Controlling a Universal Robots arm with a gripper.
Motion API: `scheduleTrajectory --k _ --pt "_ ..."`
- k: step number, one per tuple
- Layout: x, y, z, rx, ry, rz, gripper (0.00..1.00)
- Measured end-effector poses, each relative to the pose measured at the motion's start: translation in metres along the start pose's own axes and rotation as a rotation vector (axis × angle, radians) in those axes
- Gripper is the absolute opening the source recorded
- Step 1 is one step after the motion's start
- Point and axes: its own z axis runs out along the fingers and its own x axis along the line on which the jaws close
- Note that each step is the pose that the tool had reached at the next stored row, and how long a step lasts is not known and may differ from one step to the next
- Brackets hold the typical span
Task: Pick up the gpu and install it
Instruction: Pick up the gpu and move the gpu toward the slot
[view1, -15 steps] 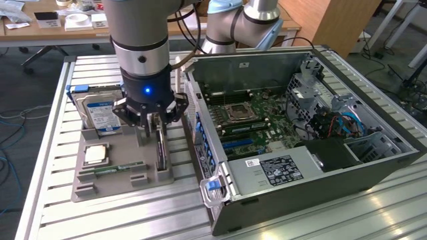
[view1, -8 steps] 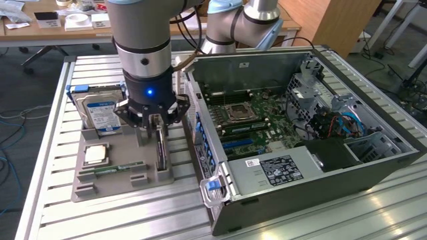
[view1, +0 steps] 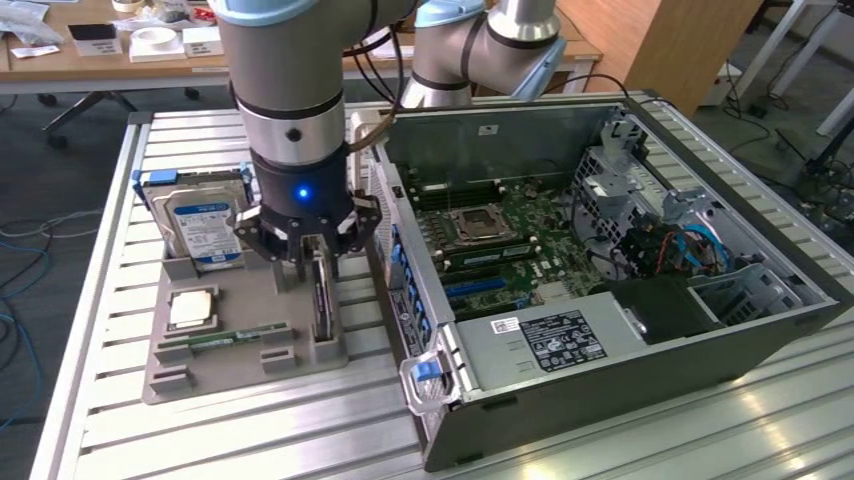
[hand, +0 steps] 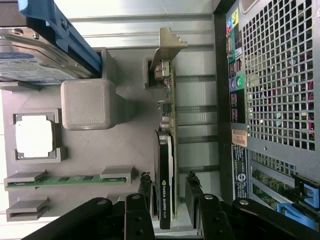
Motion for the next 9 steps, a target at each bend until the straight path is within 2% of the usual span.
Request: scheduleTrajectory --k 9 --pt "0.0000 -0.0002 0.0035 0.0000 0.0000 0.000 0.42"
